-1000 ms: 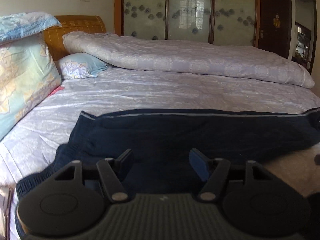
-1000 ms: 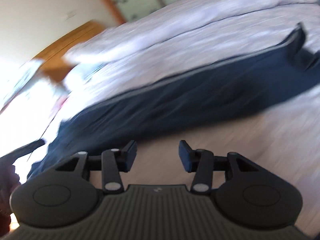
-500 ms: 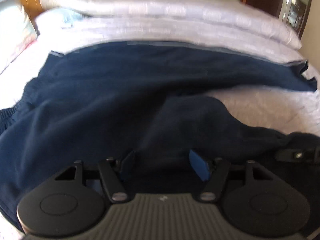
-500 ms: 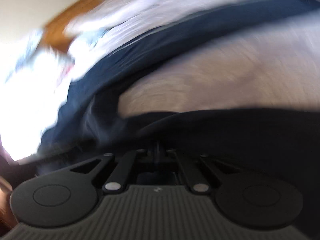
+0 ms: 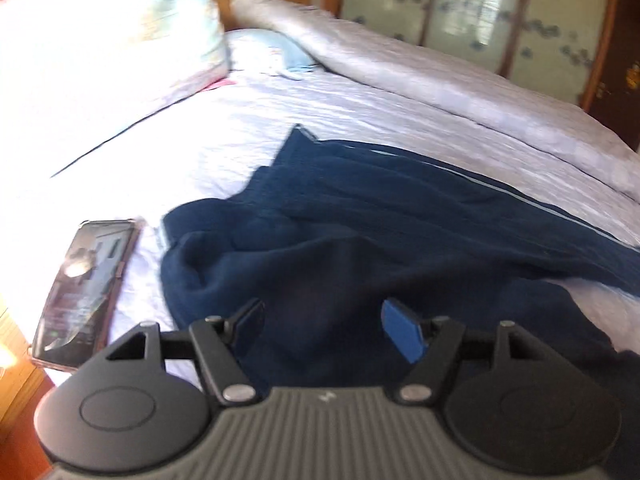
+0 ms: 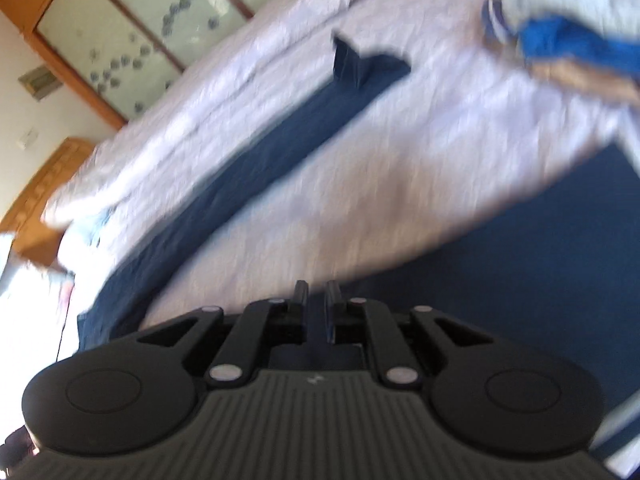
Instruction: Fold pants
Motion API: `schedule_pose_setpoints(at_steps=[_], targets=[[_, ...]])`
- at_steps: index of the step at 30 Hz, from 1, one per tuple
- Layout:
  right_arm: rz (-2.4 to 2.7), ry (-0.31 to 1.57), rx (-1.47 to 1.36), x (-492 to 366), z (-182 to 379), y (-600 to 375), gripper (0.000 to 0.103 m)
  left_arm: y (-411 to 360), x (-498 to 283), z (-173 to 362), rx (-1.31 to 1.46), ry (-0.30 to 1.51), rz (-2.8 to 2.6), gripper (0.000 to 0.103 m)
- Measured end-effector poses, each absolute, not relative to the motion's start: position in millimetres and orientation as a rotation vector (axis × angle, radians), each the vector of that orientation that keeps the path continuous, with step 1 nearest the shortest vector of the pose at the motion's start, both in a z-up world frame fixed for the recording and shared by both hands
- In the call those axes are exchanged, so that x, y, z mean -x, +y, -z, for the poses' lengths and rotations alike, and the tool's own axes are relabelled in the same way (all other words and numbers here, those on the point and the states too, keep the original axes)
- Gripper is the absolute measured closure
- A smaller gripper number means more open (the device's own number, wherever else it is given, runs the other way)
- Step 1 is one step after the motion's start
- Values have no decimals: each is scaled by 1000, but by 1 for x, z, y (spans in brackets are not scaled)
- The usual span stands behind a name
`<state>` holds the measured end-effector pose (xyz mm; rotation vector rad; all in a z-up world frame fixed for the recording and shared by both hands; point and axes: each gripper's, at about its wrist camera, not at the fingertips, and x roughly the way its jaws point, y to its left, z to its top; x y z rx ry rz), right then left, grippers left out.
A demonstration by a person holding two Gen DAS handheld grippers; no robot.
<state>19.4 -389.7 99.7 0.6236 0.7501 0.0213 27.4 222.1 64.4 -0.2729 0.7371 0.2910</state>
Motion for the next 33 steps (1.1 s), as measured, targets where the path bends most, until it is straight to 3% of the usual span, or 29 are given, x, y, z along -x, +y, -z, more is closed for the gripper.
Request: schedule_pose_setpoints(at_steps=[2, 4, 10, 13, 16, 19, 22, 24, 26, 28, 33], targets=[[-23, 700, -628, -44, -117, -394, 81, 237, -37, -72, 296, 731, -316, 36], [-5, 655, -624, -77, -135, -396, 63, 252, -58, -84, 311, 721, -346, 32], [2, 603, -770, -176, -157, -398, 55, 299, -171, -122, 422, 708, -422, 25], [9, 623, -513, -211, -163, -391, 52, 310, -237, -118, 278, 684, -527, 5], [66, 648, -240, -253, -152, -383, 37, 326, -297, -91, 144, 749, -574, 3], [149, 690, -161, -294, -128, -401, 34, 348, -333, -51, 183, 884, -566, 4], [164, 715, -198, -319, -108, -426, 29, 358, -335, -26, 272, 889, -535, 4], [191, 732, -177, -329, -102, -431, 29, 355, -337, -22, 282, 878, -504, 12], [227, 744, -145, -336, -98, -435, 28, 347, -345, -18, 279, 899, -447, 45], [248, 762, -151, -342, -92, -442, 28, 334, -354, -17, 237, 911, -423, 60], [238, 779, -197, -345, -86, -448, 28, 312, -362, -18, 110, 924, -470, 59]])
